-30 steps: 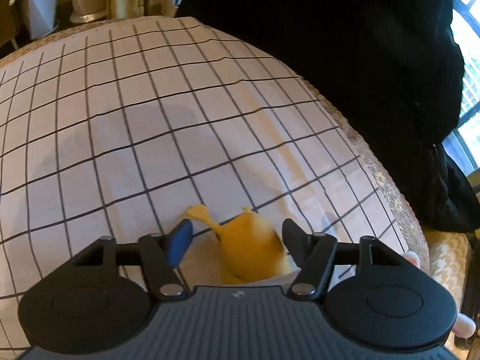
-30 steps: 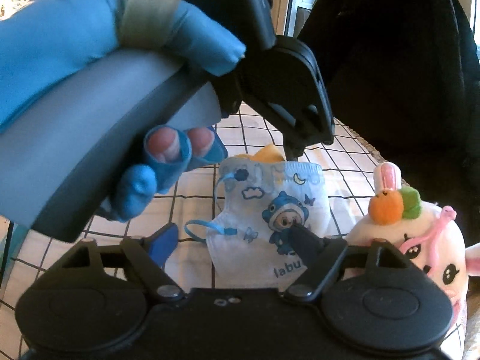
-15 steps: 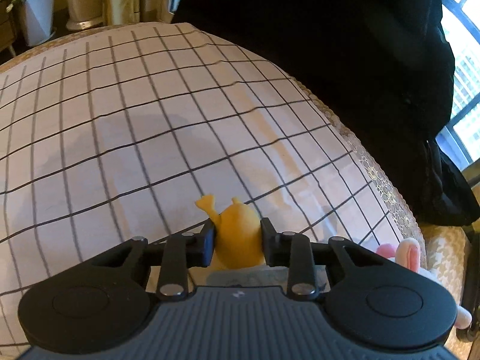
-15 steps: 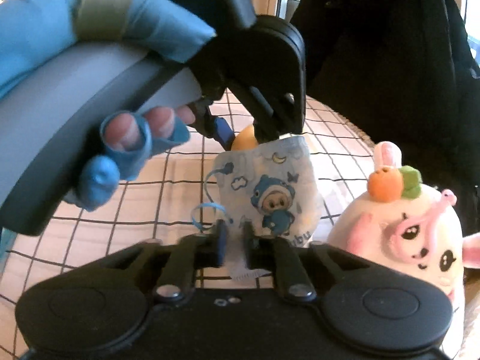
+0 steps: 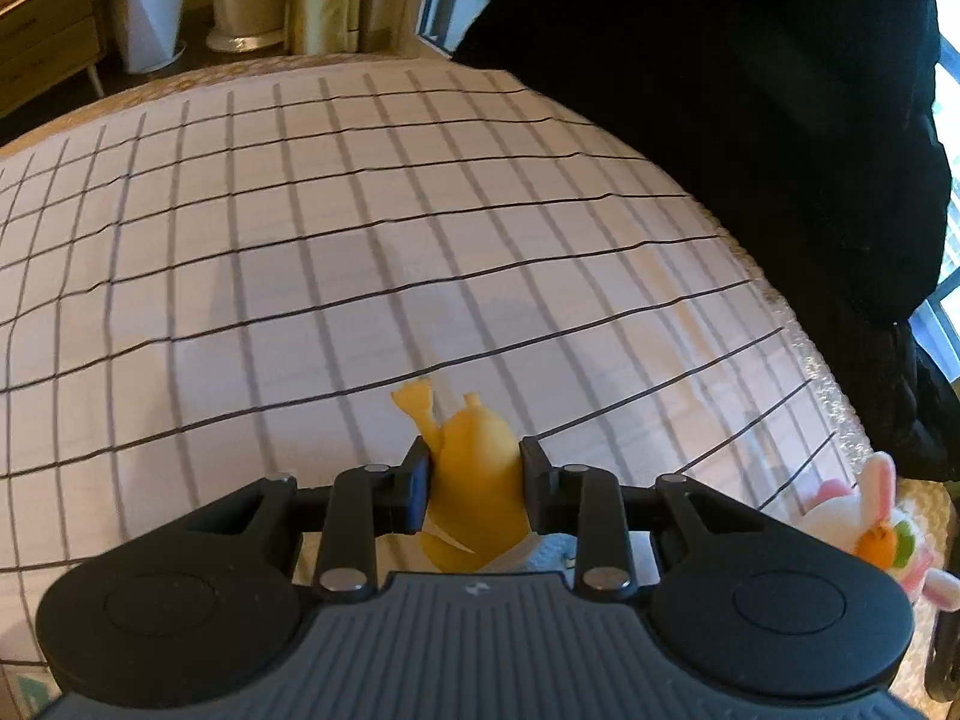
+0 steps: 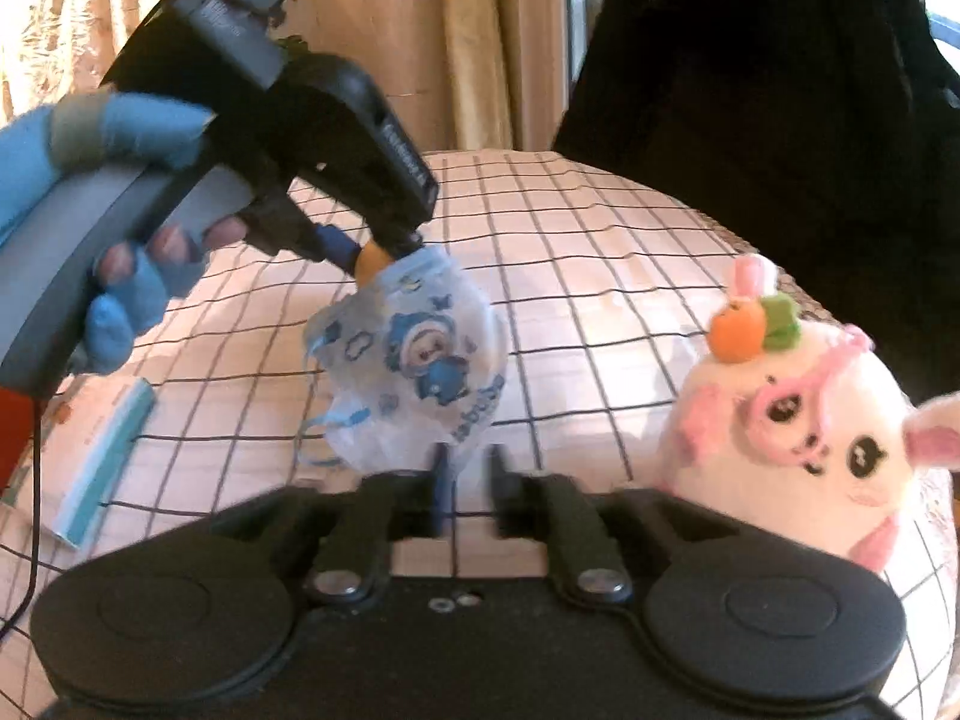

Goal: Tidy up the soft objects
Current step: 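Carry the yellow duck and mask packet over the red tin with both grippers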

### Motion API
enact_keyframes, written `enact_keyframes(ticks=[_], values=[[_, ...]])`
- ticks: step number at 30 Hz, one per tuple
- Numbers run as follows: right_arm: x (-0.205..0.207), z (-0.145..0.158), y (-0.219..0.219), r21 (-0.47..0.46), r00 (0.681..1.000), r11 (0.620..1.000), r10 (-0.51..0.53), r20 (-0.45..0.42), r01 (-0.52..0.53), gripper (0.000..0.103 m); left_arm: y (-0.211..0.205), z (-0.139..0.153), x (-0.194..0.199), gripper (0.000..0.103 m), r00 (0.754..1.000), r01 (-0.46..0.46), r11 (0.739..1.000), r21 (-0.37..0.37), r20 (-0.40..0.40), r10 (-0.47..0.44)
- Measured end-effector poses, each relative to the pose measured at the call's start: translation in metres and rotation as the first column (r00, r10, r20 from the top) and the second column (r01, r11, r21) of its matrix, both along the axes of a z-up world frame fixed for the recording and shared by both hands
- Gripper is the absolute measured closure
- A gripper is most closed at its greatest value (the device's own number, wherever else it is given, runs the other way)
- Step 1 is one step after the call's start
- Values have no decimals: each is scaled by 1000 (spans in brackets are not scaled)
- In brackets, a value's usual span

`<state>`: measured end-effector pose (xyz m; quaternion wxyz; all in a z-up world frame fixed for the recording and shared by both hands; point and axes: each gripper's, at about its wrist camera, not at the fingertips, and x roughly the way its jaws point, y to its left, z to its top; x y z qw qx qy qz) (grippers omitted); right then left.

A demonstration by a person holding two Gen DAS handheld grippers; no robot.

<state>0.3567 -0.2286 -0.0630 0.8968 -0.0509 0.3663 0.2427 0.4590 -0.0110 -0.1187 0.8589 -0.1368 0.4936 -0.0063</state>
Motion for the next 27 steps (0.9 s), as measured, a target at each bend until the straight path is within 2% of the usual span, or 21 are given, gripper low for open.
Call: enact_keyframes(ticks=[1,3,5,7,12,17,20,23,25,26,27], values=[[1,1,3,3,1000,1000,8,2,-8,54,4,-1,-2,73,1000,-6,1000,-4,-3,6],[2,1,9,13,1000,1000,23,4,-23,35,12,-3,-4,73,1000,-19,1000,-13,-8,19],[2,2,18,38,999,998,42,-22,-41,31,17,-5,-6,73,1000,-25,999,-25,-12,25],[7,2,25,41,997,998,54,-46,-52,21,20,-6,-9,73,1000,-28,999,-32,-15,27],[16,-3,44,23,998,999,34,-61,-32,13,19,-7,-12,74,1000,-21,999,-34,-16,21],[17,-14,63,-34,997,999,23,-69,-25,13,22,-8,-14,74,999,-27,999,-44,-21,26],[15,-19,71,-65,998,998,21,-63,-25,16,24,-6,-16,74,999,-29,999,-46,-20,28],[11,-19,73,-105,999,994,18,-36,-22,32,27,-3,-19,74,999,-33,998,-53,-17,32],[8,-17,72,-119,1000,993,15,-24,-18,56,28,0,-23,74,999,-34,998,-54,-13,33],[7,-16,71,-120,1000,993,14,-25,-17,62,29,1,-26,74,999,-33,998,-57,-12,32],[6,-14,69,-116,999,993,13,-31,-17,74,29,3,-29,74,999,-31,998,-60,-10,30]])
